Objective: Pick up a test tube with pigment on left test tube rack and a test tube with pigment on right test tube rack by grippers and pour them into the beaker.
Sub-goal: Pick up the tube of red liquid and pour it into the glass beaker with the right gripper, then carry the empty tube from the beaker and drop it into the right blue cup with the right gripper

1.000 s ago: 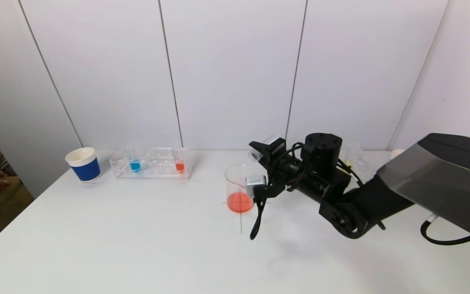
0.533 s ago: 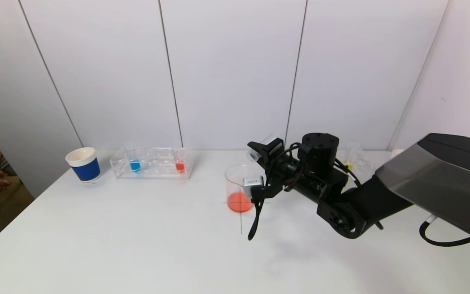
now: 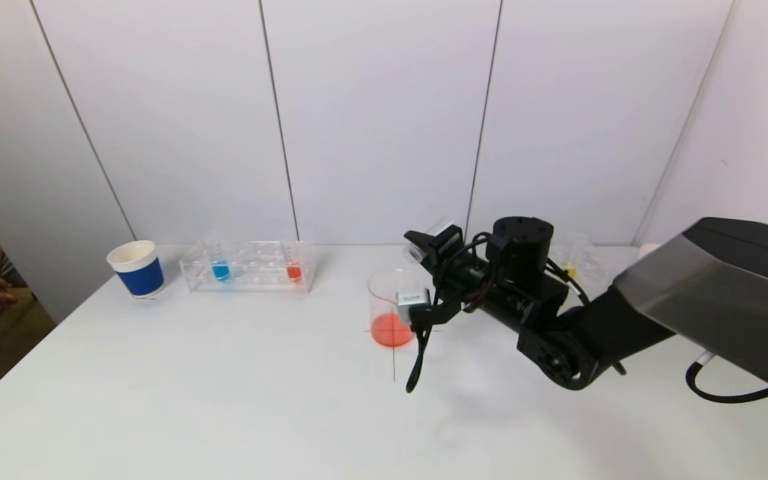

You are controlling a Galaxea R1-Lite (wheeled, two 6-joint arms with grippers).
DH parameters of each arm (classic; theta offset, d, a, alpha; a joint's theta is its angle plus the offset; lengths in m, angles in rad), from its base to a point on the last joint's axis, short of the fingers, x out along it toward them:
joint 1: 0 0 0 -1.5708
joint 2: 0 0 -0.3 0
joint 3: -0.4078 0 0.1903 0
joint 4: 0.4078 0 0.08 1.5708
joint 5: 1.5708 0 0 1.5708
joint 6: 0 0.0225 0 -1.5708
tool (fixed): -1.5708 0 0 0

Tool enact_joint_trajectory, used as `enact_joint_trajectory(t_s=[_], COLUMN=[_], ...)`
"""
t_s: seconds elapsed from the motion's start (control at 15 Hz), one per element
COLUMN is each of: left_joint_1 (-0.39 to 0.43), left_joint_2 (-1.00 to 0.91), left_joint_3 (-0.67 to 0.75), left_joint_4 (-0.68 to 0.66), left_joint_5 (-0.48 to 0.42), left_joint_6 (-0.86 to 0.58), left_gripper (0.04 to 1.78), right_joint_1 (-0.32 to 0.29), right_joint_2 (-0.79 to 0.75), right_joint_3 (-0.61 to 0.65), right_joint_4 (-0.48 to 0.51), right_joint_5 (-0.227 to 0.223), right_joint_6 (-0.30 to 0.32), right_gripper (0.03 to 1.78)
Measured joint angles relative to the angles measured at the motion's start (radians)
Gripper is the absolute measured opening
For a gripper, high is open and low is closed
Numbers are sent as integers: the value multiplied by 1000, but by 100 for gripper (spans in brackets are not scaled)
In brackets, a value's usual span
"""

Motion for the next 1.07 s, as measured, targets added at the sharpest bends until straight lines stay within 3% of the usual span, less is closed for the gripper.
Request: enact_joint_trajectory(t_s=[0.27,0.73,0.87,1.07], left_joint_1=[0,0,0,0], left_joint_2=[0,0,0,0], left_joint_3=[0,0,0,0], left_joint_4=[0,0,0,0], left_joint_5=[0,0,0,0], left_joint_6=[0,0,0,0], left_gripper=[176,176,176,176], right_joint_1=[6,11,10,11], right_joint_2=[-7,-12,-15,-18], right_joint_3=[0,0,0,-10], right_joint_4=[0,-1,-5,-19], right_joint_5=[-13,-11,-12,-31], right_joint_6=[-34,-19,25,141], right_gripper=[51,51,51,51])
